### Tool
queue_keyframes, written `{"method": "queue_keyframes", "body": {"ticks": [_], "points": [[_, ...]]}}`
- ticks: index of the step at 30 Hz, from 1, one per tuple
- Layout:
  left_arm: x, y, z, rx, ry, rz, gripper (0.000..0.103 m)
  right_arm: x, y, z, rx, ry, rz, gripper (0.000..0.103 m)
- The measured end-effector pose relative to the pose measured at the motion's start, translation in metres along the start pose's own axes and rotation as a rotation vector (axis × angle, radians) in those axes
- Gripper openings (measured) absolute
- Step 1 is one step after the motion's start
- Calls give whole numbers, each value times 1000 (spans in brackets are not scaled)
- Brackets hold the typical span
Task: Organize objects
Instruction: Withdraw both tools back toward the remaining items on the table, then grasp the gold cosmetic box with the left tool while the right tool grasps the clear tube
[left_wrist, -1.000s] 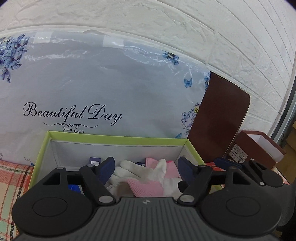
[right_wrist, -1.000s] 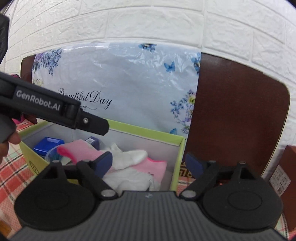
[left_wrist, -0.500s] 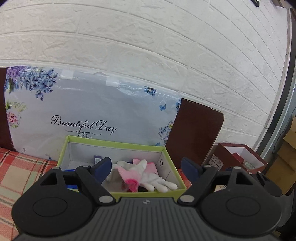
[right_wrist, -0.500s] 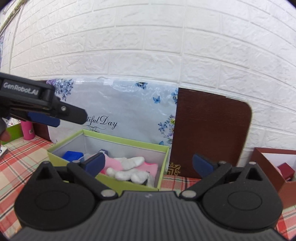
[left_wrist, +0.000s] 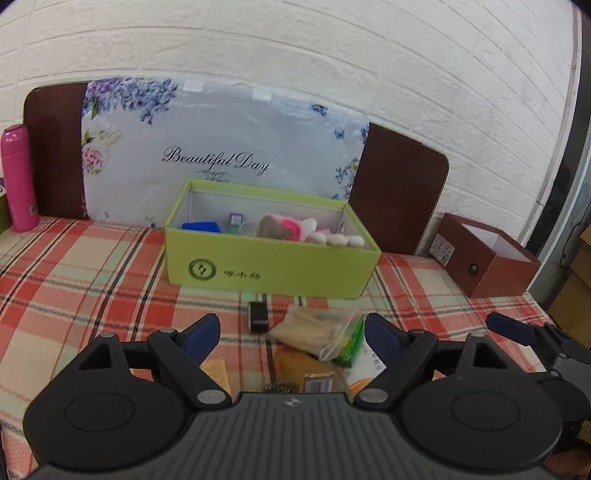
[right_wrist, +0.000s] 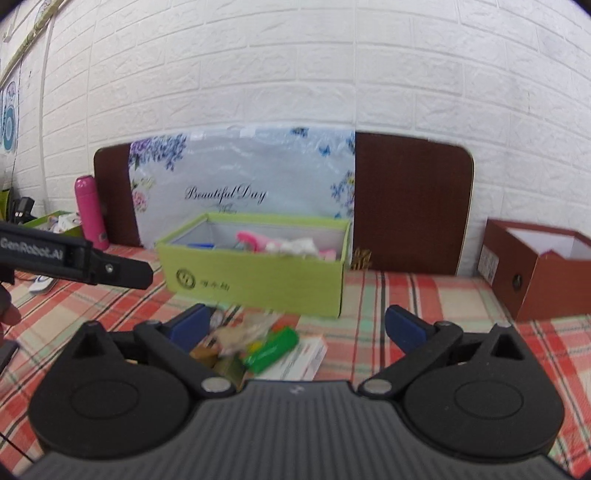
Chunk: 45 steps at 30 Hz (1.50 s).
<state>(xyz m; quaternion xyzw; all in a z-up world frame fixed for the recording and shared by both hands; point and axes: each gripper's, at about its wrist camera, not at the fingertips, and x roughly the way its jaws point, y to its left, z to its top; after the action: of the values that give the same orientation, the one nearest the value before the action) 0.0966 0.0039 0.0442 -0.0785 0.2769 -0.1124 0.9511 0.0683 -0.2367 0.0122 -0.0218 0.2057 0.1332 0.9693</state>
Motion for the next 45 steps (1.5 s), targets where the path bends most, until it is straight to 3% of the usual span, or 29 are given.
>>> {"method": "queue_keyframes", "body": {"ticks": [6,13,27,28,30,32,33,36,38,42,45], "points": [[5,11,-25,5,58,118,88,-7,10,-34,38,79,-17,103],[2,17,-37,14,78,159,88,-6,22,-62,46,163,-5,103],[2,43,-58,-27,136,192,88,9,50,-80,35,252,47,102],[3,44,-58,-29,134,190,88,11,52,-81,28,247,48,100],[10,47,-56,-35,128,180,88,15,54,-83,9,251,37,86],[20,48,-53,-43,128,177,88,18,50,-87,9,280,26,55],[26,48,-51,-48,128,175,88,16,46,-88,17,284,33,47],[45,47,-45,-55,132,142,88,3,33,-90,23,291,39,33],[59,46,-43,-57,151,118,80,-8,24,-92,16,297,49,30],[74,51,-49,-68,222,59,27,-33,4,-101,5,313,68,27],[59,51,-57,-21,237,23,25,-42,-5,-101,8,323,69,28]]}}
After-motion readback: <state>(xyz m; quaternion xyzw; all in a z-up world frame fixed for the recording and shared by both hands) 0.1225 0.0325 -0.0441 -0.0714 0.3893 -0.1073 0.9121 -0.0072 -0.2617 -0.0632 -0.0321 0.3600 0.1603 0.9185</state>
